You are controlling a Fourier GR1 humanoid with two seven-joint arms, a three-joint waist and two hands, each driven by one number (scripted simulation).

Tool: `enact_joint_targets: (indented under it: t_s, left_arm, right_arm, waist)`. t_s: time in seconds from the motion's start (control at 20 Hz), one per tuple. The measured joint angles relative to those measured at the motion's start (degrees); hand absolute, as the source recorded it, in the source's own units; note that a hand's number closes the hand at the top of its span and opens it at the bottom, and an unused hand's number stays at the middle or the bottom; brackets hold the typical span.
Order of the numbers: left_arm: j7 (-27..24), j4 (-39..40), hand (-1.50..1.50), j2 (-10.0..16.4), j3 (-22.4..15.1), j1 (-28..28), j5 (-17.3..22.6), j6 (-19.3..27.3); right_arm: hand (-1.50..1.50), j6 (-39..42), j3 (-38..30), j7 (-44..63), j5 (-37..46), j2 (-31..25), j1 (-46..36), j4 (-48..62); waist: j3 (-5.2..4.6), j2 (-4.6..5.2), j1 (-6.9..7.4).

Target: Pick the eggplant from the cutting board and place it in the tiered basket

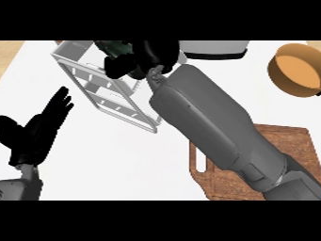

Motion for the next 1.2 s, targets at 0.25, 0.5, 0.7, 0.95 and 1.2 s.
enact_joint_targets:
  t_s: [0.25, 0.5, 0.7, 0.95, 1.2]
  left_arm:
    - [-1.25, 1.12, 0.0, 0.16, 0.53, -0.06, 0.19, -1.18]
    - [-1.99, 1.29, 0.0, -0.89, -0.33, -0.01, -0.56, -1.09]
    - [-1.53, 2.64, 0.0, -0.04, 0.69, -1.67, 0.19, -2.27]
    - [-1.46, 2.36, 0.0, -0.58, 0.37, -1.72, -0.38, -2.11]
    - [-0.84, 2.3, 0.0, -0.67, 0.42, -2.68, -0.39, -2.28]
  right_arm:
    - [1.5, -5.27, 2.12, -1.37, -1.22, -0.36, -2.02, 6.25]
    - [1.5, -14.44, 4.13, -4.46, -1.52, 0.25, -2.58, 12.92]
    - [-1.5, -20.23, 4.91, -7.33, -4.55, 0.52, -3.75, 17.08]
    - [-1.5, -22.5, 6.7, -10.06, -8.04, 0.63, -6.28, 21.89]
    - [-1.5, -25.65, 5.23, -13.16, -12.66, 0.65, -8.17, 24.19]
  waist:
    - [0.13, -0.01, 0.4]
    - [-0.2, 0.68, 1.13]
    - [-0.33, 1.02, 1.66]
    - [-0.39, 1.16, 2.13]
    - [-0.4, 1.38, 2.63]
